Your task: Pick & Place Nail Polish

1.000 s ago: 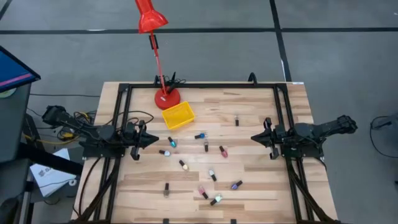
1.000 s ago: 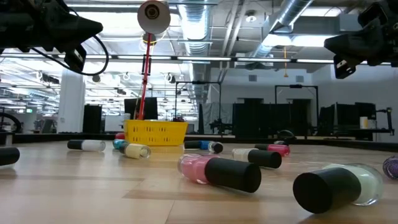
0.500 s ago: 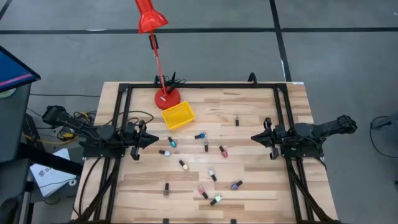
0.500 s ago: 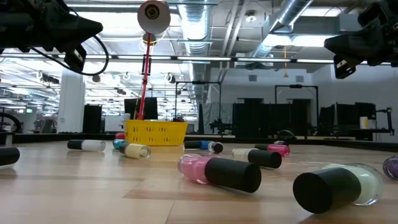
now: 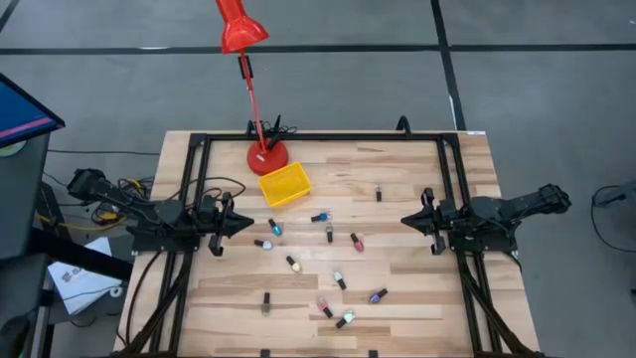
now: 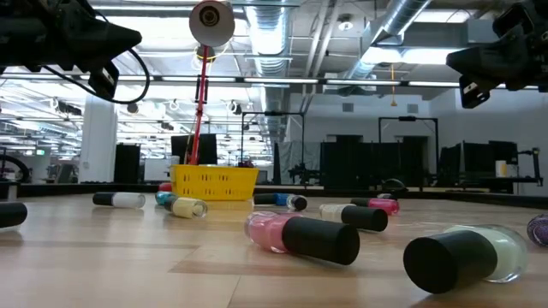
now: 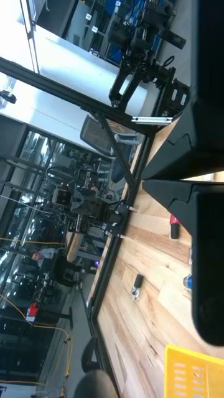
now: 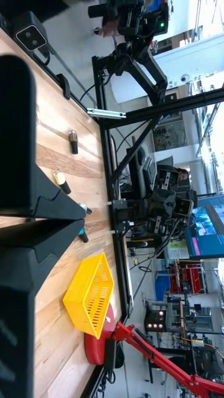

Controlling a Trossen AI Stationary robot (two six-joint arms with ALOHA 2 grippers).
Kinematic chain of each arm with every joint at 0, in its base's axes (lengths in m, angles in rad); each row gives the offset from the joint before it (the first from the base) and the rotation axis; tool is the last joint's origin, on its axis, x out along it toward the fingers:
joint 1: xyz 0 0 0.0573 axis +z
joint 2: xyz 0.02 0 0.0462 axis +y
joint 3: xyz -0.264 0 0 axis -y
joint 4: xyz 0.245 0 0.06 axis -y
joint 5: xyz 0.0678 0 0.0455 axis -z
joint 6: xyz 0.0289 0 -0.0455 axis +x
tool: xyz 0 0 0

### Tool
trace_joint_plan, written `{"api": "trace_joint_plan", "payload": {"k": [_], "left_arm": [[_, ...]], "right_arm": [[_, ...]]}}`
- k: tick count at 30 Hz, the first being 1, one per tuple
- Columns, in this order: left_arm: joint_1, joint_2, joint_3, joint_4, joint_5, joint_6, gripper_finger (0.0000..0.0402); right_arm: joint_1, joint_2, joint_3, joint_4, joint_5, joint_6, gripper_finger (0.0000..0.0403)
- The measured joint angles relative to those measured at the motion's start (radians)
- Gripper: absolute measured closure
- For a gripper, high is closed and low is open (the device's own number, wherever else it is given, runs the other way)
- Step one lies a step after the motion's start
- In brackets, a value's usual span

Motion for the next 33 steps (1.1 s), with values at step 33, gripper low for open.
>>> {"api": "trace_joint_plan", "payload": {"k": [33], "left_arm": [[0.0,0.003,0.08,0.368,-0.012,-0.343,0.0401]], "right_arm": [[-0.044,0.0,0.012,0.158,0.053,0.173,0.0403]]}}
